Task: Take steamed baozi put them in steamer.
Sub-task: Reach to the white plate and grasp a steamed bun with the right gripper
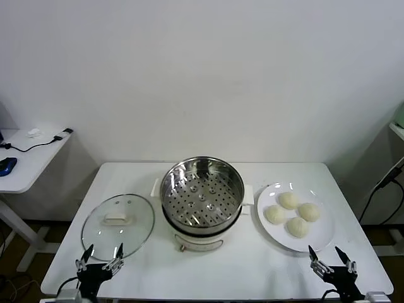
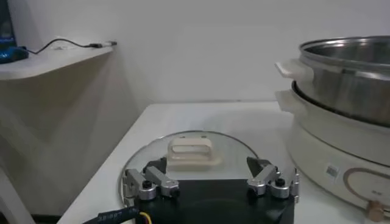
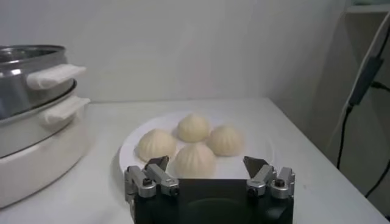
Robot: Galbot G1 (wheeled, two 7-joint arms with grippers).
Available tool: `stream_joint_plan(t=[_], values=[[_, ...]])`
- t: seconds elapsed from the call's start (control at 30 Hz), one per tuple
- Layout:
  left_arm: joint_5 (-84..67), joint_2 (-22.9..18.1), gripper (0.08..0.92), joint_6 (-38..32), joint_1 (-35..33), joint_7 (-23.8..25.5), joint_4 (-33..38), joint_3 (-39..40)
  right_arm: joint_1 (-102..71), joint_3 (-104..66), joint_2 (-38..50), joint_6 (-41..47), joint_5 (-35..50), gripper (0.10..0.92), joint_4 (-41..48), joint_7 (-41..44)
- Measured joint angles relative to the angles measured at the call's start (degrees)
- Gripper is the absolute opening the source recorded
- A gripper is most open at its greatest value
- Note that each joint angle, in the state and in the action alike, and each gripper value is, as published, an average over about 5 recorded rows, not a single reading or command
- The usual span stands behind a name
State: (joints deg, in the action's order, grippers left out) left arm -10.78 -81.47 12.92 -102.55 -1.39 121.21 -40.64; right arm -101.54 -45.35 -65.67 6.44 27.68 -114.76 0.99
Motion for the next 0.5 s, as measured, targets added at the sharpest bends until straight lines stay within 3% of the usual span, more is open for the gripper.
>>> stream_joint_plan(t=[0.2, 0.5], values=[[0.0, 0.3, 0.823, 0.5, 0.4, -0.1, 0.4, 0.1, 7.5, 1.4, 4.8, 3.2, -1.2, 0.823, 1.2, -0.6], [-0.4, 0.9, 0.823, 1.1, 1.8, -0.7, 1.0, -0.1, 27.4, 12.8, 21.5, 11.4, -2.8, 0.823, 9.5, 5.1]])
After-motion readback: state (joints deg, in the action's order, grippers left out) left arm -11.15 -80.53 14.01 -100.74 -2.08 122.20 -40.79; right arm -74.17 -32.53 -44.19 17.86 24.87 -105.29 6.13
